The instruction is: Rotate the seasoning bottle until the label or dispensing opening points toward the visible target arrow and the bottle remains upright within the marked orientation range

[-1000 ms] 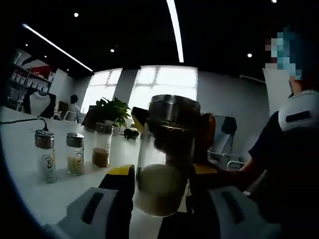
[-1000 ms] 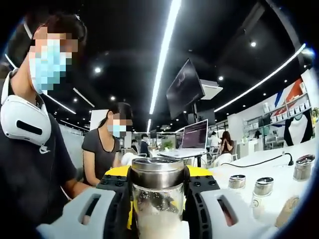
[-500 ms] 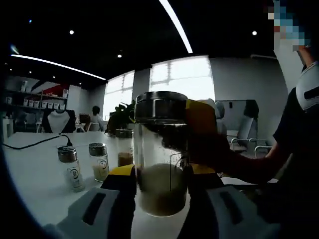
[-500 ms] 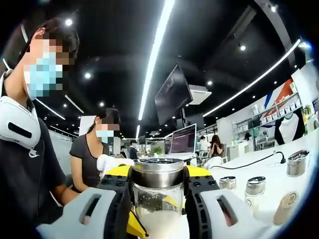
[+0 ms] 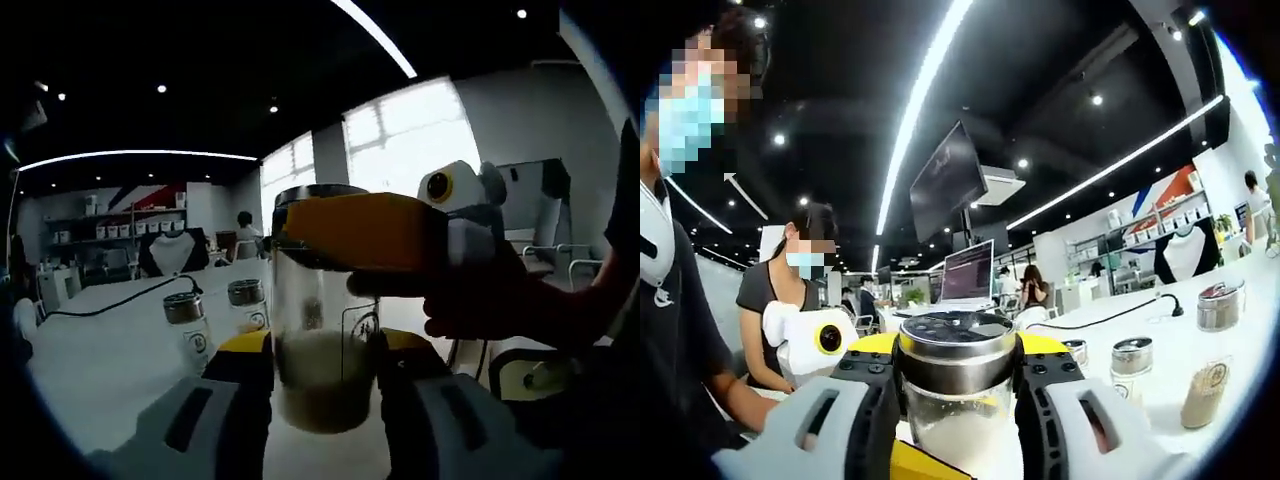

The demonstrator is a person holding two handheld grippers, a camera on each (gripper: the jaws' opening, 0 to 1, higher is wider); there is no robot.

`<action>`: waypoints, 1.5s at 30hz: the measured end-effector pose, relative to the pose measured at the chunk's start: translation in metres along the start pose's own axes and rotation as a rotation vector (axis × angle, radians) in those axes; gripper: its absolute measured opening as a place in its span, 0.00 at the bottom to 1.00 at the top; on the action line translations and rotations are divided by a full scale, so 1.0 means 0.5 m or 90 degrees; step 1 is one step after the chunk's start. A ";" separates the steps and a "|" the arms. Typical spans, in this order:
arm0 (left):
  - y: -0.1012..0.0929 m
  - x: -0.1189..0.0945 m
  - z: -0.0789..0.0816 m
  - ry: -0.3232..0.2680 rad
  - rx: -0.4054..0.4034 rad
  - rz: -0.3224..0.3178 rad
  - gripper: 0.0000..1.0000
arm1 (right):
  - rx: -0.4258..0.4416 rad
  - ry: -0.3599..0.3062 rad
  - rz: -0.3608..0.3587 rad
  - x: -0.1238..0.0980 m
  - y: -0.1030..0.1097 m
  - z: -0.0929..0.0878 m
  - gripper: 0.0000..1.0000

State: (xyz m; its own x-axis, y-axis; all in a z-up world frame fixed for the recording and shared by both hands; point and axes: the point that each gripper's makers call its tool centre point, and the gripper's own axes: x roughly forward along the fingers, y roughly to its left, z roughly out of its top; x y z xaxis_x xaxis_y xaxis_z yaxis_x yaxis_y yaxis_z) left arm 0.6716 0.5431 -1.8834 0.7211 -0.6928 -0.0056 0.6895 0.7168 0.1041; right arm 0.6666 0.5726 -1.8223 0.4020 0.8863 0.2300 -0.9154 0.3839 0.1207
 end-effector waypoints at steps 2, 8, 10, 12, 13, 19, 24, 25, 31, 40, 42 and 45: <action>0.004 0.001 -0.001 0.000 0.005 0.008 0.42 | 0.004 0.000 -0.007 0.000 -0.004 -0.002 0.42; 0.009 0.002 -0.002 0.001 -0.002 0.017 0.42 | 0.044 0.006 -0.025 -0.002 -0.021 -0.006 0.41; 0.008 0.003 -0.002 -0.003 -0.001 0.021 0.42 | 0.051 0.007 -0.030 -0.005 -0.023 -0.006 0.41; 0.007 0.005 -0.003 -0.004 0.002 0.023 0.42 | 0.050 0.014 -0.033 -0.008 -0.023 -0.007 0.41; 0.005 0.006 -0.005 -0.001 -0.001 0.019 0.42 | 0.045 0.025 -0.035 -0.010 -0.023 -0.010 0.41; -0.007 0.013 -0.002 -0.011 -0.016 -0.032 0.42 | -0.010 0.045 -0.019 -0.015 -0.013 -0.004 0.40; -0.023 0.014 0.000 -0.026 -0.058 -0.094 0.42 | -0.029 0.054 0.008 -0.022 -0.008 -0.002 0.40; -0.030 0.013 0.002 -0.027 -0.075 -0.113 0.42 | -0.021 0.051 0.013 -0.023 -0.007 0.000 0.40; -0.052 0.014 -0.007 -0.012 -0.105 -0.163 0.42 | -0.024 0.053 0.045 -0.021 0.012 0.000 0.40; -0.016 0.009 -0.001 -0.021 -0.020 -0.059 0.41 | -0.090 0.054 0.039 -0.016 0.020 0.002 0.40; -0.017 0.008 0.000 -0.019 -0.024 -0.060 0.41 | -0.091 0.051 0.032 -0.015 0.016 0.003 0.40; -0.017 0.008 -0.002 -0.016 -0.033 -0.063 0.41 | -0.089 0.053 0.028 -0.013 0.014 0.000 0.40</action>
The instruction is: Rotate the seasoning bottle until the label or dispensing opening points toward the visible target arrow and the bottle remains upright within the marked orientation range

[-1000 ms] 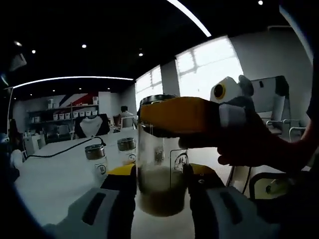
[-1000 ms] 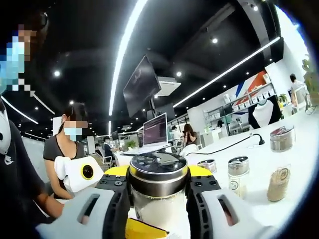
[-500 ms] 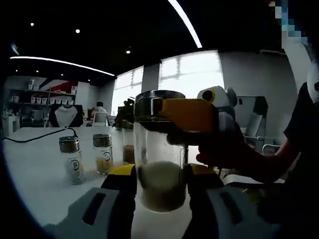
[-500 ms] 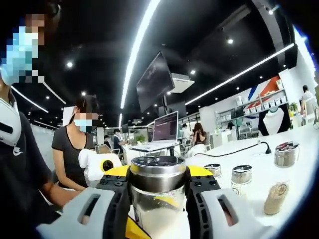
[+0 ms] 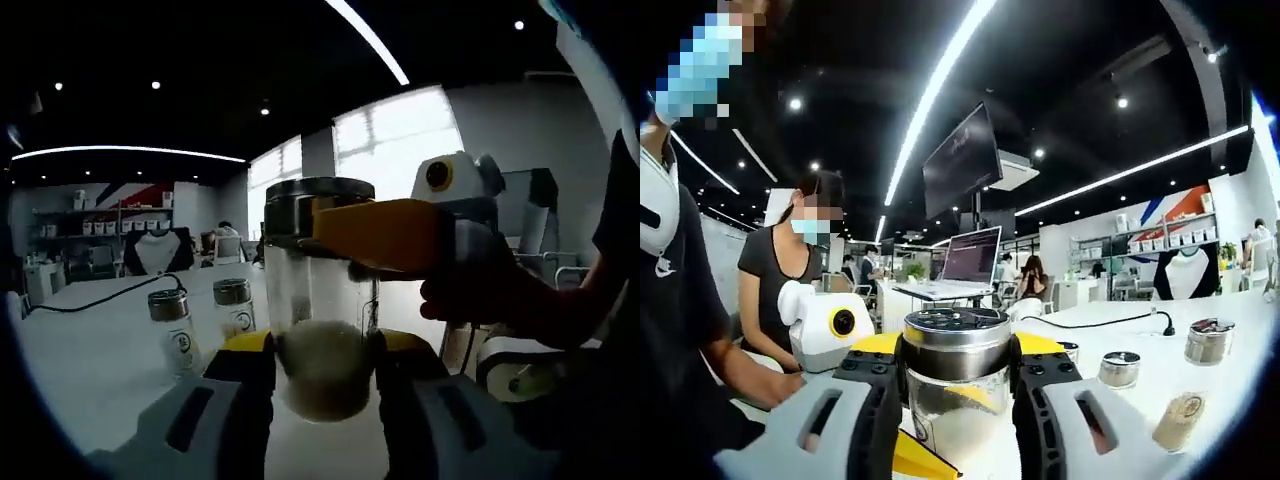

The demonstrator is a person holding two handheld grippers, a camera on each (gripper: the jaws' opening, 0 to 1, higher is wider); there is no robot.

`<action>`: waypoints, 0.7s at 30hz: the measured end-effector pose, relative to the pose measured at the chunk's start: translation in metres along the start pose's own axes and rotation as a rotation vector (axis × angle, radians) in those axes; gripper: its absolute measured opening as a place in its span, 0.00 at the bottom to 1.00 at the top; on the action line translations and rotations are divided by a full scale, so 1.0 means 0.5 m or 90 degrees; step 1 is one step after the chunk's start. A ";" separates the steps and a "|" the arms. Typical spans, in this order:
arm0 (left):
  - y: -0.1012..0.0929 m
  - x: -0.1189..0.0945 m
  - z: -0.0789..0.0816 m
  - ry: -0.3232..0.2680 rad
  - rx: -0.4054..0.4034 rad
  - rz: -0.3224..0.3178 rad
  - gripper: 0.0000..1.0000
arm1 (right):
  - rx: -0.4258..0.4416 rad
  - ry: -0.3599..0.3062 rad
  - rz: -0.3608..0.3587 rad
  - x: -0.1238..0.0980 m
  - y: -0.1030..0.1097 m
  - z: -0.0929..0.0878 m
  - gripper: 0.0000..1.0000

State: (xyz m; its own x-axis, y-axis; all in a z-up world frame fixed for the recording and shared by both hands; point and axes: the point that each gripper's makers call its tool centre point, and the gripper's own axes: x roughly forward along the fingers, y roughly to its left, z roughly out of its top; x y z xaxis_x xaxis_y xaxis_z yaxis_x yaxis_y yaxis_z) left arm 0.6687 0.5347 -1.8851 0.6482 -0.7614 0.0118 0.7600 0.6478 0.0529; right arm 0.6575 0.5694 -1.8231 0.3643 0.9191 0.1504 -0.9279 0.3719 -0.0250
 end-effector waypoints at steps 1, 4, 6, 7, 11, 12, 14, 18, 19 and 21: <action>0.002 0.000 0.000 -0.001 0.005 0.008 0.41 | 0.001 0.000 0.000 0.000 0.000 -0.001 0.40; 0.009 0.001 -0.007 0.014 0.029 0.040 0.41 | -0.003 0.022 -0.020 0.003 -0.005 -0.014 0.40; 0.012 0.000 -0.012 0.020 0.029 0.036 0.41 | -0.008 0.031 -0.029 0.005 -0.004 -0.019 0.39; 0.011 0.000 -0.014 0.019 0.018 0.023 0.41 | -0.014 0.038 -0.037 0.004 -0.006 -0.021 0.39; 0.009 0.004 -0.007 -0.004 0.004 -0.004 0.42 | -0.007 0.031 -0.052 -0.001 -0.016 -0.014 0.39; 0.007 0.004 -0.005 -0.007 -0.001 -0.015 0.41 | 0.006 0.027 -0.051 -0.005 -0.021 -0.012 0.38; 0.002 0.002 -0.001 -0.017 -0.034 -0.043 0.41 | 0.028 0.021 -0.054 -0.009 -0.028 -0.010 0.38; 0.026 -0.005 0.005 -0.029 -0.055 -0.030 0.48 | 0.020 0.017 -0.077 -0.024 -0.052 -0.002 0.38; 0.031 -0.005 0.004 -0.024 -0.051 -0.025 0.53 | 0.020 0.017 -0.082 -0.028 -0.057 0.000 0.38; 0.046 -0.006 -0.002 -0.009 -0.047 -0.011 0.60 | 0.021 0.016 -0.093 -0.039 -0.071 0.005 0.38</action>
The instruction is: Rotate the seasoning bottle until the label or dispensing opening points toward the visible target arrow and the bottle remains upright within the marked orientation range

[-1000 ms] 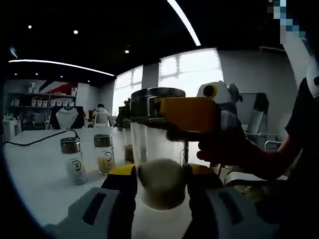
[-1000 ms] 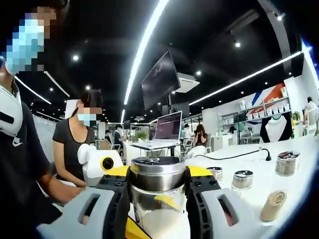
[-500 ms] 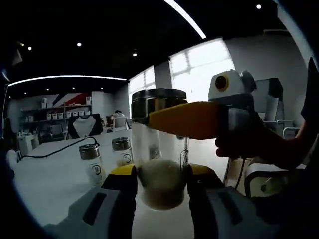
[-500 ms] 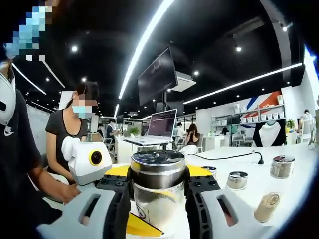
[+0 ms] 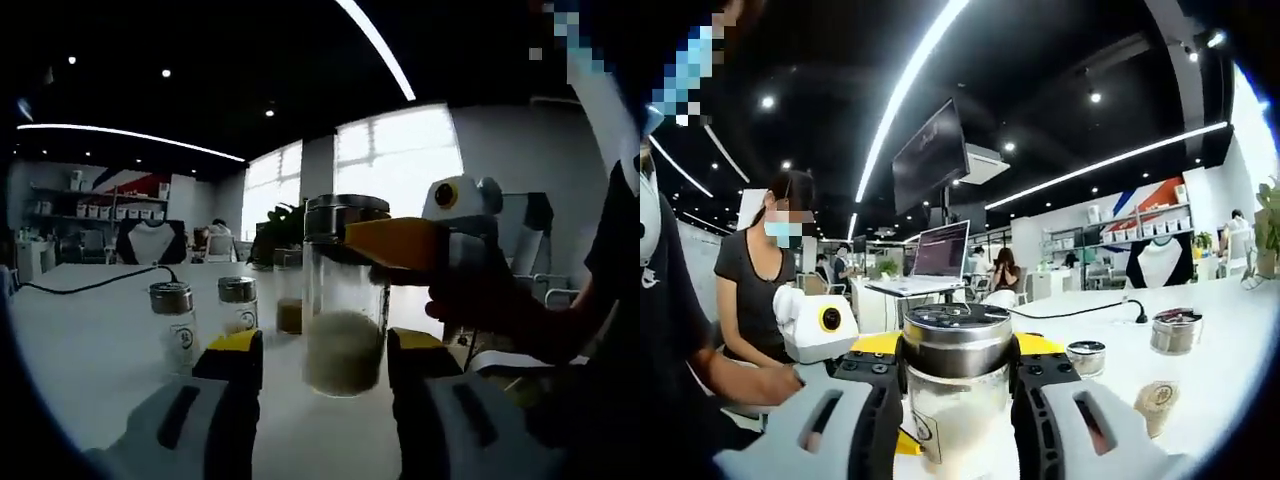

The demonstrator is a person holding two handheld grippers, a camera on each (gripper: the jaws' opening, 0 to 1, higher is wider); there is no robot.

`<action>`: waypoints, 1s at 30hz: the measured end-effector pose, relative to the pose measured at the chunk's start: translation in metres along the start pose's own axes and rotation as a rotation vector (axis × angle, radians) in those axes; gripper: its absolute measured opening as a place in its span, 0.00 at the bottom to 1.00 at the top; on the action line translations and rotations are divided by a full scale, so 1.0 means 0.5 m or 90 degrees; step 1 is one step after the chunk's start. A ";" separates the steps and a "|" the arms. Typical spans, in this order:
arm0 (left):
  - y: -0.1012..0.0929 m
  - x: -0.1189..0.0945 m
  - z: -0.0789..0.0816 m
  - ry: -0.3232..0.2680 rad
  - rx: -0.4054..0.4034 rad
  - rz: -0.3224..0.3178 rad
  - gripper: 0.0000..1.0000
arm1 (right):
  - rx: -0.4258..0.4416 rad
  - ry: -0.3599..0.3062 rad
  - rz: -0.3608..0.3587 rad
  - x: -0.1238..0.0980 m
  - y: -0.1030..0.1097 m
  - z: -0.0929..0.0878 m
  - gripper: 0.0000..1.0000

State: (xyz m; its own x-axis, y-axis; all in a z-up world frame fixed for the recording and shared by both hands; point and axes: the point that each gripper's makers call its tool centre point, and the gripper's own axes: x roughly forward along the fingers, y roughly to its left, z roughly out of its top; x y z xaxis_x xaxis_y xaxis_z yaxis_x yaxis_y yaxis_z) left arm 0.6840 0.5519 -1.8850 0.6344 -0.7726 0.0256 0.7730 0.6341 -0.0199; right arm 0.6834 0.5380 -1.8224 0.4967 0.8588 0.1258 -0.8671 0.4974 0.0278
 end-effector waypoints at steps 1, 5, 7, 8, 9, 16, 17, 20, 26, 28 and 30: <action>0.004 -0.001 0.000 0.000 0.003 0.004 0.62 | -0.001 -0.001 -0.004 -0.003 -0.005 0.002 0.38; 0.017 -0.002 -0.007 0.022 0.002 0.012 0.74 | -0.023 0.004 -0.017 -0.019 -0.031 0.011 0.38; 0.024 -0.002 -0.014 0.038 0.005 0.020 0.84 | -0.028 0.007 -0.017 -0.028 -0.043 0.012 0.38; 0.029 -0.003 -0.017 0.045 0.009 0.028 0.88 | -0.027 0.008 -0.017 -0.032 -0.049 0.012 0.38; 0.034 -0.004 -0.020 0.051 0.016 0.036 0.93 | -0.025 0.006 -0.019 -0.037 -0.056 0.013 0.38; 0.059 -0.016 -0.034 0.088 0.052 0.065 1.00 | -0.059 0.010 -0.058 -0.080 -0.118 0.029 0.38; 0.062 -0.018 -0.029 0.080 0.055 0.070 1.00 | -0.067 0.013 -0.065 -0.085 -0.125 0.030 0.38; 0.074 -0.022 -0.025 0.074 0.046 0.077 1.00 | -0.065 0.007 -0.086 -0.104 -0.158 0.037 0.38; 0.081 -0.028 -0.024 0.073 0.038 0.085 1.00 | -0.061 0.006 -0.116 -0.135 -0.215 0.035 0.38; 0.081 -0.028 -0.023 0.069 0.031 0.084 1.00 | -0.063 0.009 -0.121 -0.143 -0.232 0.032 0.38; 0.081 -0.028 -0.024 0.070 0.026 0.084 1.00 | -0.065 0.013 -0.129 -0.150 -0.250 0.026 0.38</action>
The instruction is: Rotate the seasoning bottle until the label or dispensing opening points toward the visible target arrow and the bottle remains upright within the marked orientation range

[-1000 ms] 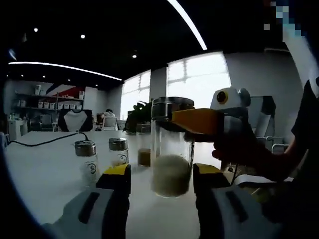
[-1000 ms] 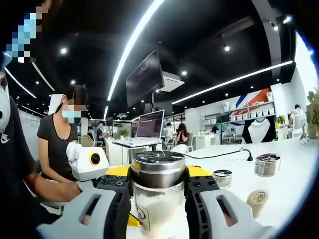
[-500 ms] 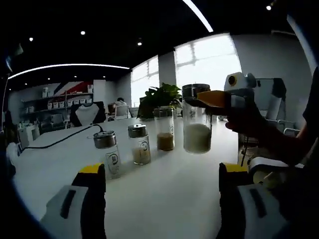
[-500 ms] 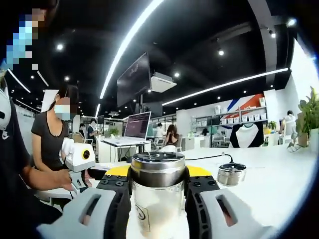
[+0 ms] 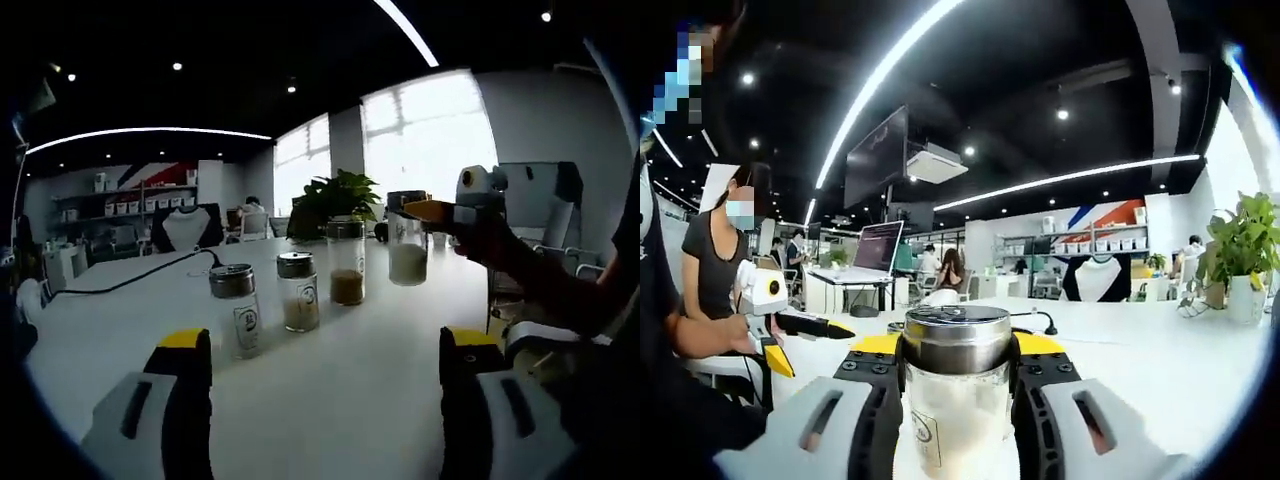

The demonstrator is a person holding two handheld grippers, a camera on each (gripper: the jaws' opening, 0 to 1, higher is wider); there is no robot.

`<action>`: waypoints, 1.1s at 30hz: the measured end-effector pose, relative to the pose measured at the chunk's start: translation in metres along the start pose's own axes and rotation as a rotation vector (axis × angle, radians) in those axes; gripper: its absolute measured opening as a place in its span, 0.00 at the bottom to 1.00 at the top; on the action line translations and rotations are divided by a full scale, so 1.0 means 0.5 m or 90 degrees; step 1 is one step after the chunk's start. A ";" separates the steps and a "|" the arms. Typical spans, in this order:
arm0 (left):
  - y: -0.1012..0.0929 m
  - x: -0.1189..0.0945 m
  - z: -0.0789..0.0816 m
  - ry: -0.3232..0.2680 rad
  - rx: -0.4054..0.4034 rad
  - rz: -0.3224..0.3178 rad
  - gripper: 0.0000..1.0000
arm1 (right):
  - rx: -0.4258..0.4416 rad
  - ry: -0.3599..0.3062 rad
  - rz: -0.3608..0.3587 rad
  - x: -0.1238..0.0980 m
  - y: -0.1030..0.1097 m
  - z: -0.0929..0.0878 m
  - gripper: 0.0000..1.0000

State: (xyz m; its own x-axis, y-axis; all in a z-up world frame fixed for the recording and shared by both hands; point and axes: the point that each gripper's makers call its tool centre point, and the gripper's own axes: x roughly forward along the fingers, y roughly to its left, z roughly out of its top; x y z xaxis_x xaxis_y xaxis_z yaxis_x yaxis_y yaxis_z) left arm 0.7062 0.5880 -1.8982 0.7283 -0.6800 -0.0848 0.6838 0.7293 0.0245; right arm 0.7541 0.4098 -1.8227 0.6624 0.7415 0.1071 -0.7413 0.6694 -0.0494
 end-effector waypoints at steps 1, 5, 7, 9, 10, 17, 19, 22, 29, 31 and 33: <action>0.001 -0.001 -0.003 0.005 -0.003 0.002 1.00 | 0.000 0.001 -0.003 -0.001 -0.006 -0.002 0.38; 0.004 -0.004 -0.002 0.009 -0.006 0.002 1.00 | 0.002 0.006 -0.011 -0.006 -0.027 -0.011 0.38; 0.009 -0.009 0.007 -0.003 -0.010 0.006 1.00 | 0.011 0.000 -0.015 -0.010 -0.040 -0.010 0.38; 0.012 -0.013 0.014 -0.011 -0.014 0.005 1.00 | 0.025 -0.012 -0.026 -0.014 -0.057 -0.007 0.38; 0.013 -0.015 0.016 -0.013 -0.015 0.006 1.00 | 0.032 -0.012 -0.030 -0.016 -0.067 -0.008 0.38; 0.023 -0.023 0.020 -0.019 -0.014 0.017 1.00 | 0.060 0.006 -0.042 -0.006 -0.132 -0.031 0.38; 0.025 -0.023 0.023 -0.022 -0.013 0.018 1.00 | 0.049 0.020 -0.039 0.000 -0.143 -0.042 0.38; 0.029 -0.024 0.026 -0.026 -0.016 0.018 1.00 | 0.043 0.038 -0.043 0.007 -0.158 -0.054 0.38; 0.033 -0.027 0.035 -0.035 -0.026 0.017 1.00 | 0.053 0.048 -0.039 0.017 -0.184 -0.065 0.38; 0.034 -0.027 0.038 -0.038 -0.022 0.020 1.00 | 0.051 0.053 -0.036 0.016 -0.190 -0.070 0.38; 0.036 -0.026 0.039 -0.041 -0.025 0.019 1.00 | 0.046 0.057 -0.029 0.015 -0.192 -0.074 0.38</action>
State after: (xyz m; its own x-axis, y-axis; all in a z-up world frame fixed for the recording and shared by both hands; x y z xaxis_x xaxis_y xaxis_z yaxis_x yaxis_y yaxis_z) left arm 0.7096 0.6085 -1.8770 0.7510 -0.6600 -0.0205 0.6599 0.7513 -0.0126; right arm 0.8344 0.3530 -1.8540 0.7004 0.7135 0.0188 -0.7138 0.6999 0.0250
